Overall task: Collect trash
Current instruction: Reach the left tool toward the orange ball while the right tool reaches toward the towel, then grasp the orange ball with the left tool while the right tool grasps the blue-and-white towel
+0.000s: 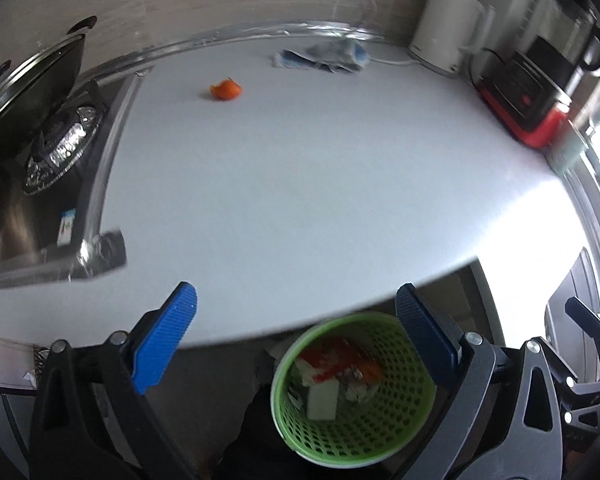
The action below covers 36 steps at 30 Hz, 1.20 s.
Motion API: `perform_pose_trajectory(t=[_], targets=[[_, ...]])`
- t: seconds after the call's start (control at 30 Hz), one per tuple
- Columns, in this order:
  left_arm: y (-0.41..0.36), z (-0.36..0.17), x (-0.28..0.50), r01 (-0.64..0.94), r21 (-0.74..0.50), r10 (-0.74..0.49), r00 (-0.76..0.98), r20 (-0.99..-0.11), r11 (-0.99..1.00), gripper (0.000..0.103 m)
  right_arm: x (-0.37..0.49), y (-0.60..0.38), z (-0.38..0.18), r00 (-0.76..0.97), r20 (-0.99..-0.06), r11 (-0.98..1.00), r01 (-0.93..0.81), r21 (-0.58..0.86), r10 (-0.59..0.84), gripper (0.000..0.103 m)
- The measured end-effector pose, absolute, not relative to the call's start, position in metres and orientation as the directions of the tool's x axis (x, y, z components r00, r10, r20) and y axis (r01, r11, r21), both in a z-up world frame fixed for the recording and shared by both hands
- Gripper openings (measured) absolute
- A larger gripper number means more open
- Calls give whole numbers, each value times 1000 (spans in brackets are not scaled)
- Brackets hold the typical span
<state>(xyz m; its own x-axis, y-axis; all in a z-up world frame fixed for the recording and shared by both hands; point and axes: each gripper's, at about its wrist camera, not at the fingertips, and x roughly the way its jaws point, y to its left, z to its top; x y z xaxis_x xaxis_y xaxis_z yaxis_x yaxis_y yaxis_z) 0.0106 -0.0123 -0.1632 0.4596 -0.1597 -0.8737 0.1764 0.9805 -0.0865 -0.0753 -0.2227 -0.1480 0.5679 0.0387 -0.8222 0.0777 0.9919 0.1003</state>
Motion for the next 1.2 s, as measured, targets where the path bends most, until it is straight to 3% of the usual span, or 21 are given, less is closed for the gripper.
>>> perform_pose_trajectory(t=[0.87,1.2], targets=[[39,-211,256,-2,-163,-143,474,-869,987,95,191,-198,-171,598,-801,990,91,108,32,101],[34,-233,299,-20,-160,-133,460,-878,987,95,266,-207,-190,601,-798,987,109,117,28,101]])
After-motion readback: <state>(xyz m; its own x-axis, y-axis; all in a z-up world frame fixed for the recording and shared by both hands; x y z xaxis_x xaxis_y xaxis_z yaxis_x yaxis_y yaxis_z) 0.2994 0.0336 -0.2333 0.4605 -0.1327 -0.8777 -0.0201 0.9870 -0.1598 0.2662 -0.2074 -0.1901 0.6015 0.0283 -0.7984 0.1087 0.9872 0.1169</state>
